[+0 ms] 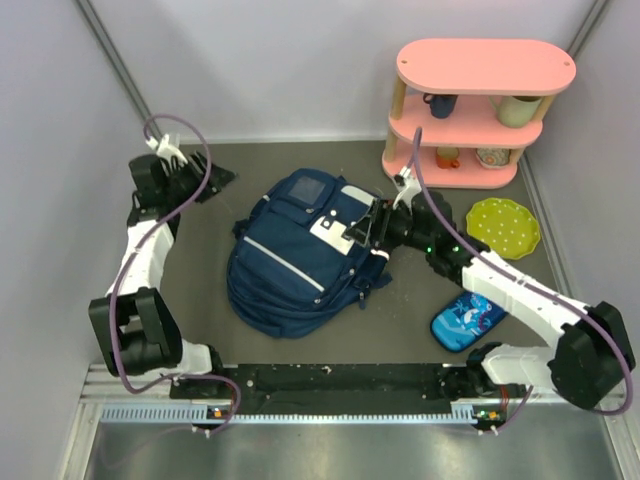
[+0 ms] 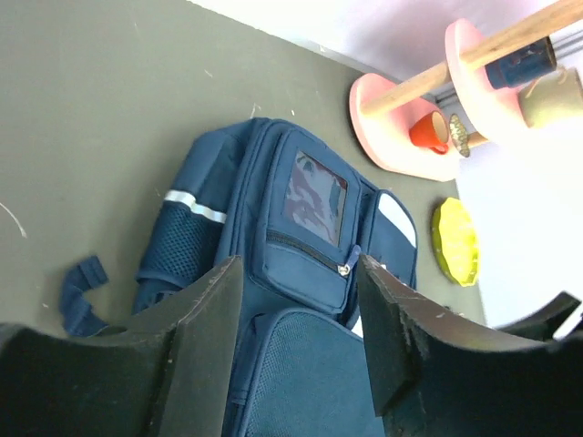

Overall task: Pack the student bag
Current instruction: Unzip the student bag at the center of the board.

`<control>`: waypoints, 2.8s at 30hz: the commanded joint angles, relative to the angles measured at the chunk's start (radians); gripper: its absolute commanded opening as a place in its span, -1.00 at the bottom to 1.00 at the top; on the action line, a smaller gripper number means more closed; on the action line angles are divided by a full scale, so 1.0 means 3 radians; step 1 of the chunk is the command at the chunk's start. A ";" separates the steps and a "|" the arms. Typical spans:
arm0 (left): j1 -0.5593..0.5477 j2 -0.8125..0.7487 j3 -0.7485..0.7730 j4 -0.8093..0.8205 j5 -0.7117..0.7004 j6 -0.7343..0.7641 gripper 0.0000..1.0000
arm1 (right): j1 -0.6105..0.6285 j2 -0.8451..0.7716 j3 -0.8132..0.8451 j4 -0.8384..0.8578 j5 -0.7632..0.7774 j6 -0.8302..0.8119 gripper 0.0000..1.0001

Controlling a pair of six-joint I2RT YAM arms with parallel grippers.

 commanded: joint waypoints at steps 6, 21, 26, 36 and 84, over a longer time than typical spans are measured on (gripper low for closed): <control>-0.0359 -0.1028 -0.0202 -0.0959 -0.0384 0.0684 0.46 | -0.0270 0.0691 0.0556 -0.0951 0.0866 -0.0587 0.42; -0.1491 -0.3648 -0.2136 -0.1660 -0.1444 -0.0803 0.47 | -0.0628 0.1377 0.0797 -0.0527 0.0437 -0.0224 0.58; -0.1507 -0.3409 -0.2386 -0.1374 -0.1459 -0.0860 0.49 | -0.0634 0.1367 0.0643 -0.0118 0.0116 0.0016 0.62; -0.1502 -0.2162 -0.2317 0.0216 -0.1689 -0.0733 0.09 | -0.0598 0.1459 0.0148 0.0337 -0.0345 0.0185 -0.47; -0.1946 -0.0913 -0.1324 -0.0847 -0.1434 0.1073 0.15 | 0.0190 0.0298 0.0086 -0.0328 0.0371 -0.0275 0.19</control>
